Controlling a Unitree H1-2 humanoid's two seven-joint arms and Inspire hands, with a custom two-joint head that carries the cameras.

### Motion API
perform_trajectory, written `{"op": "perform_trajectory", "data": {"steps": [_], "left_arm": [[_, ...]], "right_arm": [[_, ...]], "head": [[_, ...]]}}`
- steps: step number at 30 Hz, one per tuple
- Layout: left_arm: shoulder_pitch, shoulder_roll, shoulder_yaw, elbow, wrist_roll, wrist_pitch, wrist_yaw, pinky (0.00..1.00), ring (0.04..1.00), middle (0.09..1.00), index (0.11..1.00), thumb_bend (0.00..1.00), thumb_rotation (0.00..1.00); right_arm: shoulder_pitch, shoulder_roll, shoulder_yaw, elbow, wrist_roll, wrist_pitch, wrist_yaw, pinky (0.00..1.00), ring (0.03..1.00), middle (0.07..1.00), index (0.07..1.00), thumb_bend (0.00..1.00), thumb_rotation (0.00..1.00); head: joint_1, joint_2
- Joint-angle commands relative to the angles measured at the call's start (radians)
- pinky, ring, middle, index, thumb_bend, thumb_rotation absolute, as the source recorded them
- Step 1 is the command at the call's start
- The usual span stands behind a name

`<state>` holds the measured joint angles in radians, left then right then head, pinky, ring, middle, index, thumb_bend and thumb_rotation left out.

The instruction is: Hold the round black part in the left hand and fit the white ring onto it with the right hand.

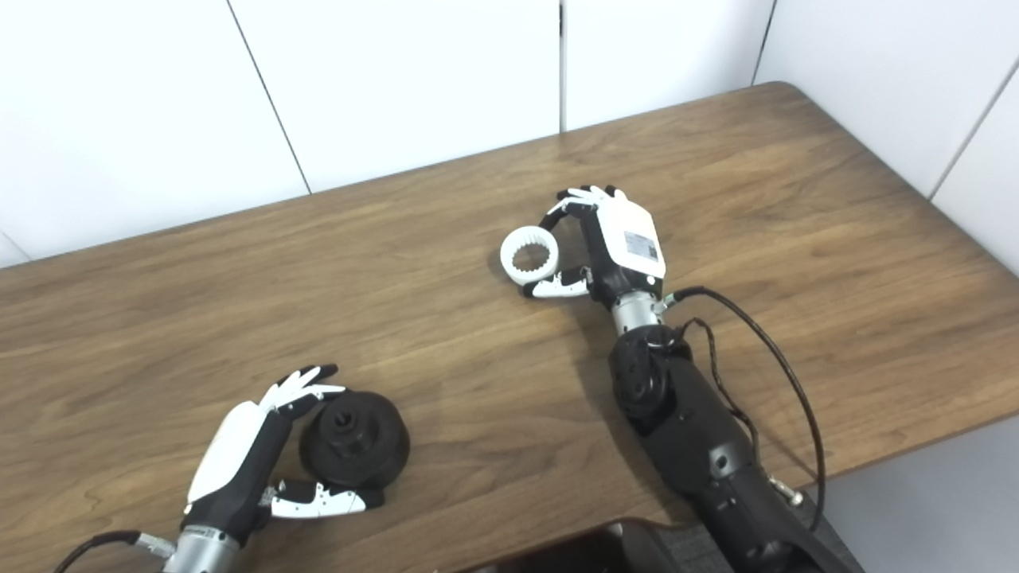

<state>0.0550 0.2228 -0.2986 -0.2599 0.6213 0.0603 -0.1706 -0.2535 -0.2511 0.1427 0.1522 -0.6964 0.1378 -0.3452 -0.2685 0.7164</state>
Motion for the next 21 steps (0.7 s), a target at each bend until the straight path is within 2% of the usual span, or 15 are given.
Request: {"op": "perform_trajectory", "data": {"steps": [1,12,21], "left_arm": [[-0.015,0.007,0.004,-0.017,0.018,0.003,-0.003,1.00,0.972,0.927,0.568,0.85,0.26],[-0.024,-0.001,-0.003,-0.017,0.029,0.016,-0.009,1.00,0.968,0.925,0.574,0.85,0.26],[-0.030,-0.019,-0.012,-0.002,0.055,0.012,0.003,0.98,0.965,0.924,0.572,0.85,0.26]], "right_arm": [[0.010,0.010,0.003,-0.028,-0.002,-0.031,-0.015,0.97,0.885,0.796,0.484,0.52,0.14],[0.051,0.029,-0.002,-0.217,0.013,-0.042,0.015,0.96,0.865,0.786,0.483,0.52,0.14],[0.057,0.040,-0.006,-0.409,0.018,-0.033,0.088,0.81,0.866,0.784,0.483,0.52,0.14]], "head": [[0.001,0.001],[0.038,0.009],[0.103,0.021]]}}
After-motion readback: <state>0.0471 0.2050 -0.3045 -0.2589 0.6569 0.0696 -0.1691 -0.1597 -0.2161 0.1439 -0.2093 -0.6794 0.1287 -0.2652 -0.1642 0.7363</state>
